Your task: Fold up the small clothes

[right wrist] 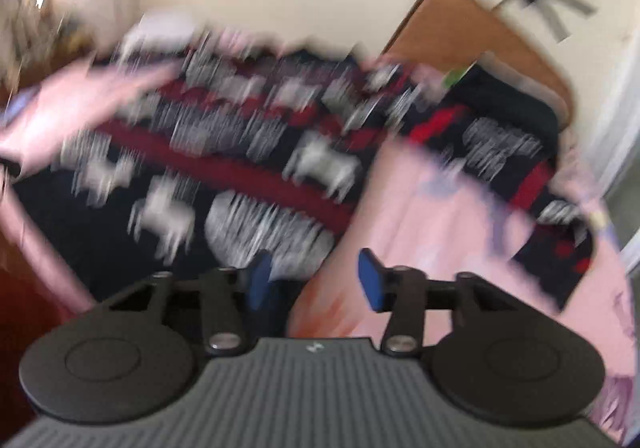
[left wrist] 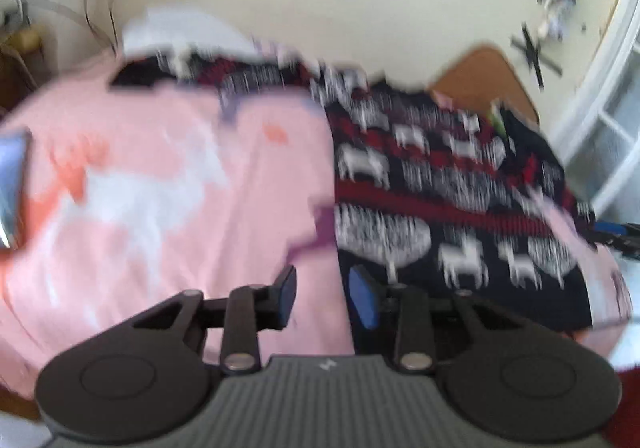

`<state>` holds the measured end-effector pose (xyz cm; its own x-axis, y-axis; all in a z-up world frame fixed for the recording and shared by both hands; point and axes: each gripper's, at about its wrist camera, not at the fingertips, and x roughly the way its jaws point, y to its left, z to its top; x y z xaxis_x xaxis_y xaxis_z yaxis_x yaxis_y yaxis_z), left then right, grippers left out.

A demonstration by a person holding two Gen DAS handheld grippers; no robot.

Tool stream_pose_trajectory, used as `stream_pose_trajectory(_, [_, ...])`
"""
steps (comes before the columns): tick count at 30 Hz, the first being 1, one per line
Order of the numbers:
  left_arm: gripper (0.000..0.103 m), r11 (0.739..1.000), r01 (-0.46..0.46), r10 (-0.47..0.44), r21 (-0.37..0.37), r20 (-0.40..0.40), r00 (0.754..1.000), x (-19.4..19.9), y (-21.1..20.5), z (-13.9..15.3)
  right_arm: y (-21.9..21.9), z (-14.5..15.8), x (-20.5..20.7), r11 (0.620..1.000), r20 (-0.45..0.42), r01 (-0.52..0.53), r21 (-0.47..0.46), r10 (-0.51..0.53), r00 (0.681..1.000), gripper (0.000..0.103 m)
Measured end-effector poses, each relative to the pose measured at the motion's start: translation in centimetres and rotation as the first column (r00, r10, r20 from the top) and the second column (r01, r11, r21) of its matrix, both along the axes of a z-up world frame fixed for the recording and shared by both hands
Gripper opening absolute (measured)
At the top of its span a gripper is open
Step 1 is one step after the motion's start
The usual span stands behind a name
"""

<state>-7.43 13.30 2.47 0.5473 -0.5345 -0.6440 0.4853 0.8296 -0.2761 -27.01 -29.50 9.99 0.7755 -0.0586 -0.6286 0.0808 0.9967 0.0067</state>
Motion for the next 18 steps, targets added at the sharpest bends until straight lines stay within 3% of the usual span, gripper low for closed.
stream_pose_trajectory(3, [0.032,0.999,0.013,-0.011,-0.031,0.075,0.997,0.5,-1.5,1.0,-1.1,2.1,1.9,0.999,0.11,0.04,0.031,-0.044,0.993,0.056])
stream_pose_trajectory(7, [0.034,0.996,0.09,-0.087,-0.012,0.136,0.987,1.9,-6.0,0.0,-0.8,2.3,6.7,0.979,0.194,0.008,0.203,-0.048,0.98,0.064])
stream_pose_trajectory(11, [0.034,0.99,0.109,-0.123,0.09,0.174,0.977,2.5,-9.4,-1.8,1.7,0.6,12.9,0.968,0.195,-0.055,0.244,0.007,0.981,0.064])
stream_pose_trajectory(14, [0.033,0.984,0.104,-0.121,0.144,0.114,0.986,3.9,-9.9,-3.6,2.6,-1.0,16.7,0.952,0.171,-0.067,0.298,0.016,0.985,0.064])
stream_pose_trajectory(18, [0.029,0.983,0.105,-0.126,0.154,0.132,0.983,3.8,-9.1,-4.3,2.7,-3.7,20.1,0.931,0.111,-0.034,0.363,-0.007,0.994,0.064])
